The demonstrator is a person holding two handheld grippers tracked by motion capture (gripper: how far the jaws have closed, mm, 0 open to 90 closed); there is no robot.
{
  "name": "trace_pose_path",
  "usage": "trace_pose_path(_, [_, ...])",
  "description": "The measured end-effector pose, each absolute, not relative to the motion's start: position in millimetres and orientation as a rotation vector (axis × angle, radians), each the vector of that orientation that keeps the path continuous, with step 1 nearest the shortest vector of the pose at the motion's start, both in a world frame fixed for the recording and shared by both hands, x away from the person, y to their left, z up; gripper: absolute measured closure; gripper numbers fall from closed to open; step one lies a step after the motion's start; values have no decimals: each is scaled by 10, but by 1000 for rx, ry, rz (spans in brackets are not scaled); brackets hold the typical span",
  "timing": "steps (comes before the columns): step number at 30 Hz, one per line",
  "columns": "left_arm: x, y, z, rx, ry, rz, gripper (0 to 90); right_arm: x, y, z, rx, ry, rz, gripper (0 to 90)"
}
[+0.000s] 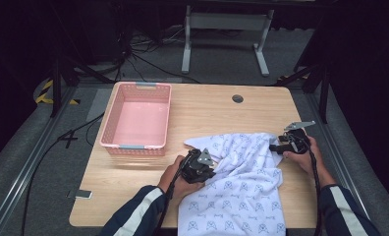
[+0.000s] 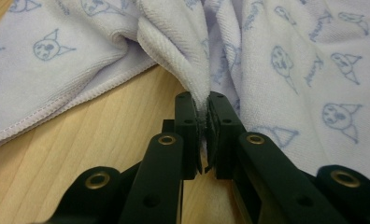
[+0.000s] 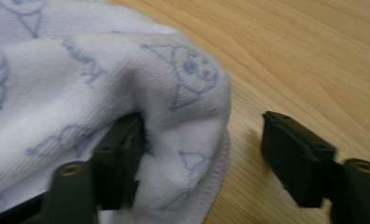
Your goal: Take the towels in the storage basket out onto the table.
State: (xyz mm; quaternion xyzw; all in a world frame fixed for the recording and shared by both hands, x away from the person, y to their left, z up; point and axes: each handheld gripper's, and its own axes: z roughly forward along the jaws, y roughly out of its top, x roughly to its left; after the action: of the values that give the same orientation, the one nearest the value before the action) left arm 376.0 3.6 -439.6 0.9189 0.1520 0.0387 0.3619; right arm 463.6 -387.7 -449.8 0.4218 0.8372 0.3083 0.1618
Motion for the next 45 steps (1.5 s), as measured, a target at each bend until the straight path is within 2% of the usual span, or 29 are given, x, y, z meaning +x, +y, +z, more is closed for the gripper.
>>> trace_pose_path(3, [3749, 74, -4391, 2350, 406, 110, 841, 4637, -3817, -4475, 1151, 2427, 900, 706])
trace_pose_path(4, [3749, 81, -4390, 2356, 404, 116, 842, 4631, -3805, -4467, 1139, 2425, 905, 748])
trace_pose_path(6, [3745, 95, -4385, 2359, 406, 120, 842, 4590, -3783, -4386, 1100, 2399, 947, 782])
trace_pose_path(10, [3723, 145, -4358, 2357, 421, 136, 841, 4460, -3760, -4148, 1016, 2330, 1080, 789])
trace_pose_path(13, [3701, 198, -4358, 2373, 424, 142, 840, 4160, -3555, -3860, 788, 2350, 1267, 788])
trace_pose_path(14, [3684, 219, -4362, 2380, 425, 138, 840, 4160, -3555, -3860, 788, 2350, 1267, 788])
trace_pose_path(18, [3589, 291, -4434, 2412, 432, 136, 838, 3696, -3096, -3743, 464, 2484, 1337, 784])
trace_pose_path(19, [3538, 338, -4467, 2432, 439, 117, 838, 3470, -2886, -3771, 324, 2567, 1306, 783])
trace_pose_path(20, [3538, 338, -4467, 2432, 439, 117, 837, 3470, -2886, -3771, 324, 2567, 1306, 783])
trace_pose_path(21, [3484, 388, -4500, 2433, 459, 107, 837, 3248, -2692, -3868, 183, 2665, 1273, 780])
trace_pose_path(26, [3416, 503, -4550, 2427, 474, 97, 836, 2955, -2471, -4141, 31, 2832, 1144, 771])
trace_pose_path(32, [3349, 595, -4579, 2428, 495, 76, 827, 2839, -2414, -4412, 17, 2927, 993, 738])
trace_pose_path(36, [3352, 600, -4596, 2408, 503, 81, 821, 2825, -2413, -4427, 35, 2942, 986, 590])
trace_pose_path(37, [3353, 601, -4600, 2401, 508, 77, 818, 2825, -2420, -4406, 30, 2935, 984, 544])
trace_pose_path(40, [3365, 612, -4603, 2398, 516, 80, 815, 2813, -2474, -4266, 50, 2891, 1025, 487])
trace_pose_path(45, [3380, 606, -4604, 2396, 501, 94, 822, 2859, -2635, -3859, 143, 2728, 1222, 475])
